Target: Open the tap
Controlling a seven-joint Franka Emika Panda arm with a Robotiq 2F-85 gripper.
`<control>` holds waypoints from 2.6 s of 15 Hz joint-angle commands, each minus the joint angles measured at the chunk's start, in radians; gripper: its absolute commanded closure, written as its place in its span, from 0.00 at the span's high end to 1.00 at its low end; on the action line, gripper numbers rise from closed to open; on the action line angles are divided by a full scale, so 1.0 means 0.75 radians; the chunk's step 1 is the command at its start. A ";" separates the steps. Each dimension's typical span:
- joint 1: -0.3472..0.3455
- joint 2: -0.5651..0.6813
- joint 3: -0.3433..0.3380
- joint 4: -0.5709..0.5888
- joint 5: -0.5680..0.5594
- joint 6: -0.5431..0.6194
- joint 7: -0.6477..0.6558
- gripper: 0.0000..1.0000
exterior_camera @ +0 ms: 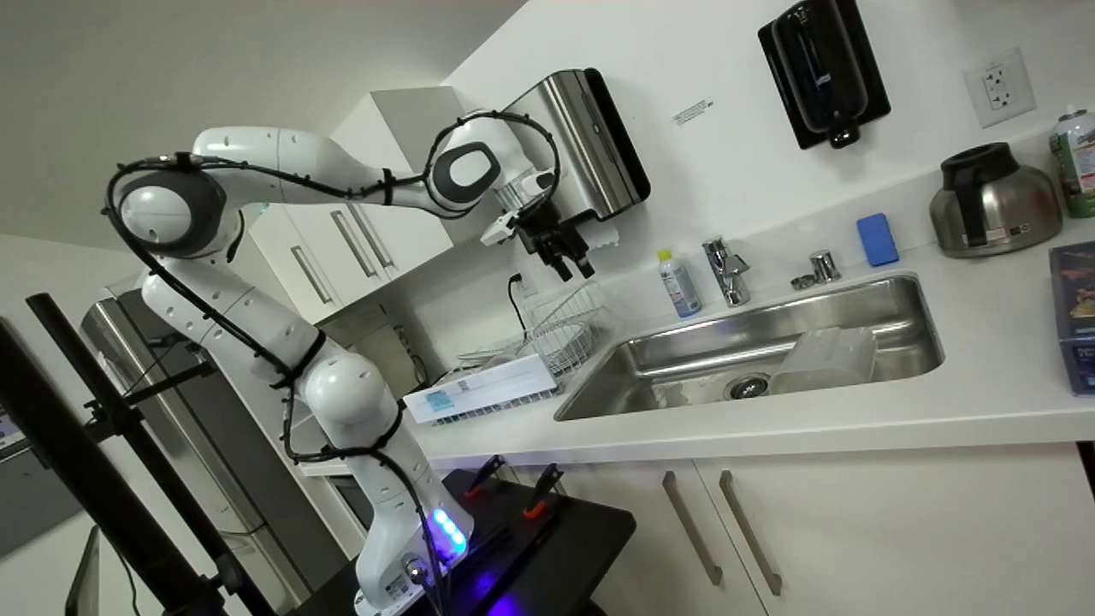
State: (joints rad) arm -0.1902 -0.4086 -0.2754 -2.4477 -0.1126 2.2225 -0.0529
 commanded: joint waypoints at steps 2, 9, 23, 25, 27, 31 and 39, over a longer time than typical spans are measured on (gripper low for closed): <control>-0.042 0.111 -0.005 0.047 0.077 0.116 0.010 1.00; -0.028 0.223 -0.020 0.117 0.145 0.149 0.011 1.00; -0.128 0.863 0.014 0.691 1.223 0.258 -0.460 1.00; -0.130 0.803 0.029 0.605 1.142 0.314 -0.410 1.00; -0.144 0.840 0.046 0.628 1.138 0.317 -0.409 1.00; -0.140 0.856 0.050 0.635 1.159 0.352 -0.387 1.00; -0.155 1.063 0.181 0.824 1.602 0.533 -0.280 1.00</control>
State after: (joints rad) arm -0.2856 0.3241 -0.1735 -1.9157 0.9994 2.5925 -0.2831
